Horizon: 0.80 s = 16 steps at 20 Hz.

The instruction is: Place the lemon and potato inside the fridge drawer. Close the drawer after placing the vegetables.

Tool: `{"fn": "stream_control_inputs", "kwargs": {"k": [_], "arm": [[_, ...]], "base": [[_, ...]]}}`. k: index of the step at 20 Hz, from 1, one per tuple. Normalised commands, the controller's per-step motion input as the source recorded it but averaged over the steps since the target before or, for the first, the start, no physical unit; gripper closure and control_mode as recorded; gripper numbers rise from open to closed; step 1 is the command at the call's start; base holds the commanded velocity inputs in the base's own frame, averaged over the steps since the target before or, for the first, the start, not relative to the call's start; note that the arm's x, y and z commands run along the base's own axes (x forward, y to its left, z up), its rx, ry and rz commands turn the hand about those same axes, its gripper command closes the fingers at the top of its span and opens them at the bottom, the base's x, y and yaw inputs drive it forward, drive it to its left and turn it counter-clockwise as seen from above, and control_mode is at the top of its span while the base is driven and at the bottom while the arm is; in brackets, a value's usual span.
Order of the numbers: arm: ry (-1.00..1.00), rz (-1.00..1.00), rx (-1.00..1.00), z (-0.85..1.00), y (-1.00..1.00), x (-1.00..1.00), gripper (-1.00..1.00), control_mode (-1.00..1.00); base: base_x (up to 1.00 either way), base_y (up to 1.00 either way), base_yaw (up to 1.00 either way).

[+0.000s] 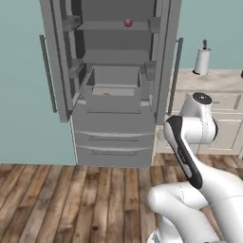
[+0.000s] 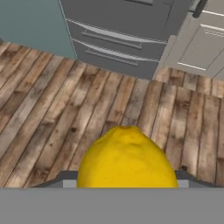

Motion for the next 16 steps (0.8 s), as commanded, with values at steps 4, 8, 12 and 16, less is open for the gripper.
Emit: {"fn": "stream_control_inputs", "kwargs": {"k": [4, 8, 12, 16], "arm": [[0.00, 0.00, 0.00, 0.00, 0.00, 0.00, 1.00, 1.00], [0.00, 0.00, 0.00, 0.00, 0.00, 0.00, 1.00, 1.00], [0.00, 0.00, 0.00, 0.00, 0.00, 0.00, 1.00, 1.00], [0.00, 0.00, 0.00, 0.00, 0.00, 0.00, 1.00, 1.00]], "base": [[0.72, 0.77, 0.08], [0.73, 0.51, 0.01], [0.72, 0.00, 0.00], [0.85, -0.08, 0.00]]}}
